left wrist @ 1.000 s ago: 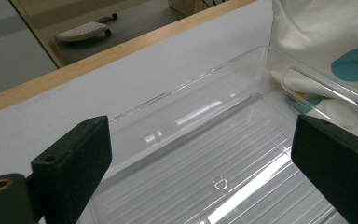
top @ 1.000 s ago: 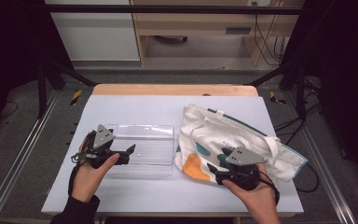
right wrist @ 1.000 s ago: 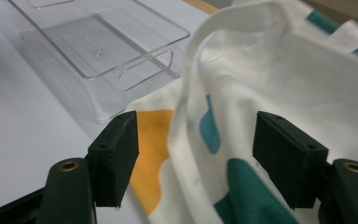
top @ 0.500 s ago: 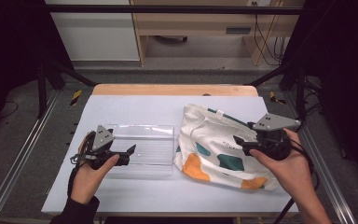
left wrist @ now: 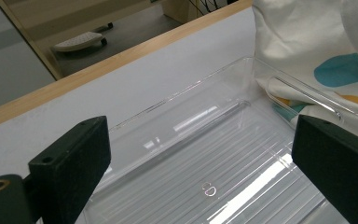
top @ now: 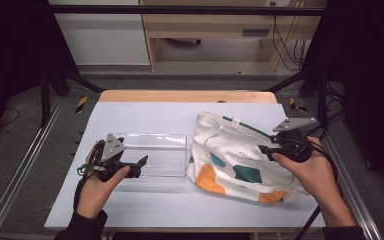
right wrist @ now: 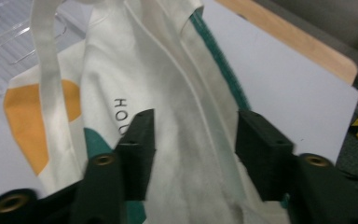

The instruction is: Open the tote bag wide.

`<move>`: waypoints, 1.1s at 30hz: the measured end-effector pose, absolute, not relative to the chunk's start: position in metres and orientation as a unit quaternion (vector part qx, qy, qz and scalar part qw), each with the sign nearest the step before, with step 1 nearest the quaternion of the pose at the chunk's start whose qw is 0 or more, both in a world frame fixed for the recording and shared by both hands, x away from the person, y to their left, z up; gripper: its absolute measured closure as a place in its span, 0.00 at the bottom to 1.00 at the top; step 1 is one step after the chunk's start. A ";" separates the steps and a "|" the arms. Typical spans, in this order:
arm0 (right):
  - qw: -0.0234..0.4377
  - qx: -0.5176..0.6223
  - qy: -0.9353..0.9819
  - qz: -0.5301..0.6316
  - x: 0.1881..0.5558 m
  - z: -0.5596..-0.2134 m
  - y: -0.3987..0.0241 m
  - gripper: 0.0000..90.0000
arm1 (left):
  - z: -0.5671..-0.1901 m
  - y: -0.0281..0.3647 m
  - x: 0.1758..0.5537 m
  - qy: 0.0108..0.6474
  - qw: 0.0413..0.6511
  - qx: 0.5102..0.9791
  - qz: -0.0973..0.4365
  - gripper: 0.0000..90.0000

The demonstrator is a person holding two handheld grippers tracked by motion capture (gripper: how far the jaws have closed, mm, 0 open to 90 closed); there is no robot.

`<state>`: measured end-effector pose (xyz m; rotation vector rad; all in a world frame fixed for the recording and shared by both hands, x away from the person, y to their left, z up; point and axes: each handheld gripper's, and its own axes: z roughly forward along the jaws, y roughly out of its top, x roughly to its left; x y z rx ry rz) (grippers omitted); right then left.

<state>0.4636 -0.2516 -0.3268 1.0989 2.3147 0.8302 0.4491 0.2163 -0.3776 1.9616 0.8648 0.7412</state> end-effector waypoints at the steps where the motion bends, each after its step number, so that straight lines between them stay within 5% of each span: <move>1: 0.219 0.393 0.842 0.297 0.458 -0.328 -0.249 0.74 | -0.377 0.215 0.449 0.346 0.421 0.784 0.297 0.05; 7: 0.222 0.367 0.845 0.320 0.432 -0.330 -0.245 0.96 | -0.372 0.202 0.448 0.333 0.415 0.794 0.294 0.06; 33: 0.133 0.295 0.858 0.400 0.376 -0.368 -0.221 0.99 | -0.331 0.088 0.539 0.264 0.431 0.835 0.219 0.13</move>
